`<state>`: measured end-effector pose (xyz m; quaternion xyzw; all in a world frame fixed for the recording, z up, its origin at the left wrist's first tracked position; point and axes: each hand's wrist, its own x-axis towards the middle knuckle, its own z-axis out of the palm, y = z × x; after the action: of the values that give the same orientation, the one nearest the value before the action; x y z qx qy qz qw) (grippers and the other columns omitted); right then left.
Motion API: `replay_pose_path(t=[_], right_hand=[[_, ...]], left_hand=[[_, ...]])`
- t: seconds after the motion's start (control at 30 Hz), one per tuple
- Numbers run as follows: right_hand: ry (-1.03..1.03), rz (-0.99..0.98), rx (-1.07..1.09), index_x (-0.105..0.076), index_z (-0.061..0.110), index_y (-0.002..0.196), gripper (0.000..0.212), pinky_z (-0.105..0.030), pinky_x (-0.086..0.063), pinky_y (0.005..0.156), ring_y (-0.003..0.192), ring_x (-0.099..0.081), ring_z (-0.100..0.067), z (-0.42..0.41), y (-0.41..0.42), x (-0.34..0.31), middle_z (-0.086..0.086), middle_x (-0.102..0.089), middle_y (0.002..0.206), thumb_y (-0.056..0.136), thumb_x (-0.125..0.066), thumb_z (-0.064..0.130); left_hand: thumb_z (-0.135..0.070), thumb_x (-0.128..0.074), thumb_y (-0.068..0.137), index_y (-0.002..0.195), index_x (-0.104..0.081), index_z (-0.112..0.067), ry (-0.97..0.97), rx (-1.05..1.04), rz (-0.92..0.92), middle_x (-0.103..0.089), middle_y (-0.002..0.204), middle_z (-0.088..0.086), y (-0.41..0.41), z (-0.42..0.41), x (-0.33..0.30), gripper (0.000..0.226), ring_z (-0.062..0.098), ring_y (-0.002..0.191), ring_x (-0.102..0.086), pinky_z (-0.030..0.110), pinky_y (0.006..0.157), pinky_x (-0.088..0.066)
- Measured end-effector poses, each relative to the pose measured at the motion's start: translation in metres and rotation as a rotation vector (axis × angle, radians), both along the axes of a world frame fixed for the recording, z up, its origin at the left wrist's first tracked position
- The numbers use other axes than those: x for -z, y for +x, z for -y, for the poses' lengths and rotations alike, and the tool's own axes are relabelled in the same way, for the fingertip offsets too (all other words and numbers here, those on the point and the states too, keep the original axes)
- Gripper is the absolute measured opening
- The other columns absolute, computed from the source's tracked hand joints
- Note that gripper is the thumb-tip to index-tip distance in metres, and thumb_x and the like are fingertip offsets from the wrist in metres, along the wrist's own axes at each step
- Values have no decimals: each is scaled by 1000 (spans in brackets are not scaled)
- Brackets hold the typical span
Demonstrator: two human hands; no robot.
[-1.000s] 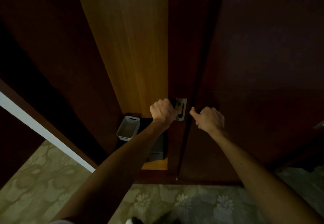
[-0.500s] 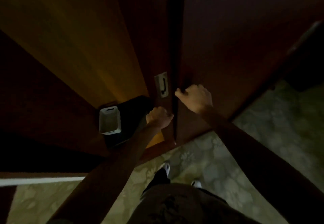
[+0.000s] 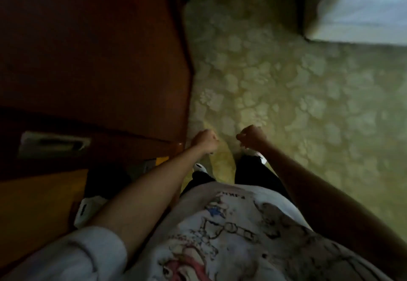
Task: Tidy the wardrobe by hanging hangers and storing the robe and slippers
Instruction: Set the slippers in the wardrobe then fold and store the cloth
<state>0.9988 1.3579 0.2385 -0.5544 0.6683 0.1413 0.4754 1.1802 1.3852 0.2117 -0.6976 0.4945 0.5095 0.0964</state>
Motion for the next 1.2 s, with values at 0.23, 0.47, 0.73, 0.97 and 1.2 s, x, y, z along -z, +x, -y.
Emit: replay_pose_path(t=[0.23, 0.47, 0.73, 0.97, 1.2], right_hand=[[57, -39, 675, -73, 11, 69, 27, -25, -53, 59, 64, -71, -18, -106, -178, 33, -4, -73, 67, 82, -59, 30], [107, -24, 1211, -76, 7, 80, 32, -35, -61, 75, 66, -73, -17, -205, -304, 52, -3, -75, 68, 92, -60, 32], [96, 82, 1364, -74, 7, 86, 48, -35, -58, 69, 77, -74, -26, -151, -414, 56, -7, -76, 76, 96, -58, 51], [-74, 155, 1145, -74, 6, 93, 34, -28, -56, 68, 76, -72, -18, 28, -523, 45, -6, -76, 82, 98, -58, 35], [-124, 98, 1018, -76, 5, 85, 29, -36, -61, 76, 71, -73, -20, 193, -644, 33, -8, -76, 76, 93, -61, 29]], left_hand=[[-28, -58, 88, 109, -62, -24, 40, 536, -17, -75, 87, 0, -177, 48, 13, 21, 20, 80, -73, 36, 80, -60], [-15, -55, 98, 99, -62, -11, 159, 804, -82, -69, 78, 5, -356, 72, 32, 8, 19, 60, -65, 29, 58, -49], [-12, -54, 99, 99, -68, -5, 88, 900, -40, -69, 83, 9, -480, 153, 21, 16, 16, 58, -61, 26, 54, -48], [-13, -58, 96, 86, -73, -11, -4, 785, 90, -74, 81, 9, -513, 268, 41, 19, 17, 59, -65, 22, 50, -47], [-10, -55, 98, 91, -71, -6, 87, 718, 102, -71, 83, 12, -595, 395, 50, 18, 21, 63, -63, 24, 53, -49]])
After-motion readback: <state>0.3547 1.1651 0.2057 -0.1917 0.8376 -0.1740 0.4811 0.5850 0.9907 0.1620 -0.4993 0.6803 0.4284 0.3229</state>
